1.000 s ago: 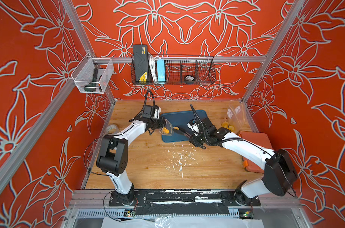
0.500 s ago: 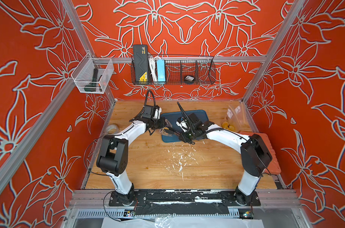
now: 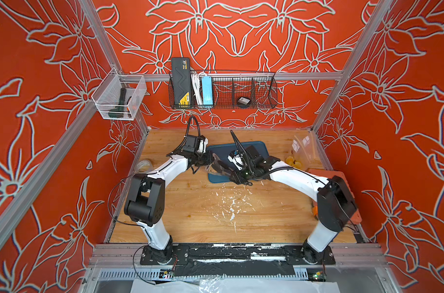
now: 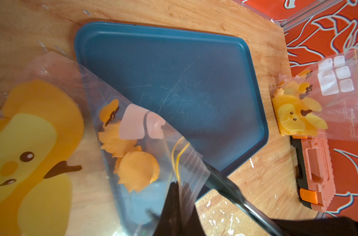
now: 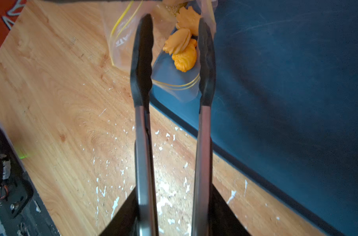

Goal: Put the cookies into a resealable bag to prevent moisture
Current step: Place the cookie in the ziploc bag, then place the clamp at the center of the board.

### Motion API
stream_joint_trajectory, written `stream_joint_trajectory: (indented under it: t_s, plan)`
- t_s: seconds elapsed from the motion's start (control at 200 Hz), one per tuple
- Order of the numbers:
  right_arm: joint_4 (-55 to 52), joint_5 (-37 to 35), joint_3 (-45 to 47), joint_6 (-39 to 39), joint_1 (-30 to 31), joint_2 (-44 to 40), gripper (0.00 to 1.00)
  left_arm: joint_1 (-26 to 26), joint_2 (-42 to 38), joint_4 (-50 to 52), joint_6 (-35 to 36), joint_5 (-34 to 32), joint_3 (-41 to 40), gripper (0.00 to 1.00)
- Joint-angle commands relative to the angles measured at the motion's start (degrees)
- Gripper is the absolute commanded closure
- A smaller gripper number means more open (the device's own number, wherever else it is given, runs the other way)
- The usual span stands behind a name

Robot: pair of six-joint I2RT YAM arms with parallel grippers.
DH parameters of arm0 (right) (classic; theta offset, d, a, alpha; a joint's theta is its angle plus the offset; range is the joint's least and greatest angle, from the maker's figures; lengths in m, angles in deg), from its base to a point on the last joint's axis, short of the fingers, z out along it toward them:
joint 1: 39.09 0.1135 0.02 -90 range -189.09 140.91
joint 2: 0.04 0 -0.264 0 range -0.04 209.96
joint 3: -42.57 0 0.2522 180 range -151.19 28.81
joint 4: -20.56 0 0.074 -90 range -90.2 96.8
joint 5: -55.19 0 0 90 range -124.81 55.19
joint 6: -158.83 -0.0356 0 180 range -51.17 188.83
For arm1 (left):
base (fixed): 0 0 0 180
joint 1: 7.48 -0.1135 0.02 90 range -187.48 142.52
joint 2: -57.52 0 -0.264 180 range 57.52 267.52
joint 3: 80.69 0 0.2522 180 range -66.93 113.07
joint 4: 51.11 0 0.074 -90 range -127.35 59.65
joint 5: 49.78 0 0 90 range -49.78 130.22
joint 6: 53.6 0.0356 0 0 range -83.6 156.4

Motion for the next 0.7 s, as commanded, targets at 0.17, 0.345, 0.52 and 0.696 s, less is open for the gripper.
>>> stream_joint_trajectory:
  t_s: [0.17,0.345,0.52,0.696]
  plan:
    - [0.5,-16.7,19.0,-4.5,-2.0,-18.5,0.56,0.2,-0.3,0.1,1.2,0.2,1.0,1.00]
    - [-2.8,-21.6,23.7,-4.1,-8.8,-20.2,0.57,0.2,-1.1,-0.9,1.5,1.4,0.3,1.00]
    - [-6.1,-20.9,20.7,-3.5,-12.5,-14.5,0.57,0.2,-2.1,-1.8,1.8,1.6,-0.6,1.00]
    - [-9.1,-20.7,17.8,-3.4,-13.1,-9.5,0.56,0.2,-3.7,-2.2,2.0,1.4,-1.6,1.00]
